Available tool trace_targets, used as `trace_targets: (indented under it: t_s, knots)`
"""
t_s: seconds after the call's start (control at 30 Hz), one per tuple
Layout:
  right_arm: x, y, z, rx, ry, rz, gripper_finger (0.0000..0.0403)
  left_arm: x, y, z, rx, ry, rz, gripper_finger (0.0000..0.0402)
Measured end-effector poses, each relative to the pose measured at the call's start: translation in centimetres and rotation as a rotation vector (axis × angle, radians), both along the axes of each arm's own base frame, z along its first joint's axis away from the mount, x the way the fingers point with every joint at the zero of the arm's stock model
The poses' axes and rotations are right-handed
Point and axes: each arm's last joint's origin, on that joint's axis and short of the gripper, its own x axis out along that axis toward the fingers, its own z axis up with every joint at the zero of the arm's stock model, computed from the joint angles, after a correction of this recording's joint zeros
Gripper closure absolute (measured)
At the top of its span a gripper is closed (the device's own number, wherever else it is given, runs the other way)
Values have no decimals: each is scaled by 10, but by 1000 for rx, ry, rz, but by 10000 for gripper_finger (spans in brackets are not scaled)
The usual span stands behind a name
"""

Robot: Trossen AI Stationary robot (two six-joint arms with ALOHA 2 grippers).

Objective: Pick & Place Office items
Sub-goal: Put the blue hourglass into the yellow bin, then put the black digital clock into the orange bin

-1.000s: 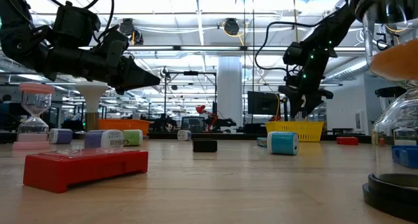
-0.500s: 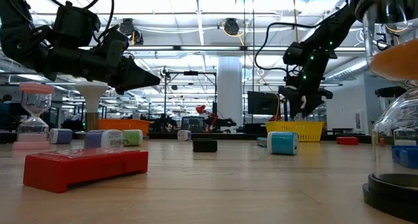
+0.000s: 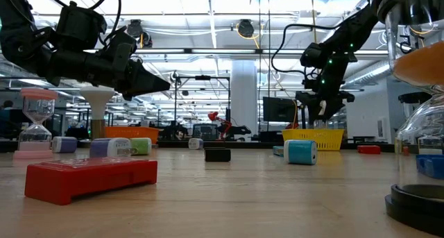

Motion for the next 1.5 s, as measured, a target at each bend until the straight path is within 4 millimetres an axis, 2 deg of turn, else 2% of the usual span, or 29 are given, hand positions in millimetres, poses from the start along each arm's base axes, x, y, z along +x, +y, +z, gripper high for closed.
trace_targets:
  t_s: [0.13,0.33,0.53,0.63,0.7,0.83,1.07,1.27,1.5]
  knots:
    - [-2,4,10,-31,-17,5,167,0,0,0,0,0,0,364]
    - [-6,17,37,-106,-70,15,179,0,0,0,0,0,0,364]
    - [-1,48,69,-188,-128,103,203,0,0,0,0,0,0,364]
    - [7,66,80,-232,-217,202,226,0,0,0,0,0,0,364]
    - [13,78,77,-277,-288,289,246,0,0,0,0,0,0,364]
    - [19,99,58,-351,-407,426,296,0,0,0,0,0,0,364]
    - [18,125,28,-415,-468,524,391,0,0,0,0,0,0,364]
    - [20,138,13,-459,-506,586,387,0,0,0,0,0,0,364]
    - [25,149,11,-473,-564,630,393,0,0,0,1,-1,0,364]
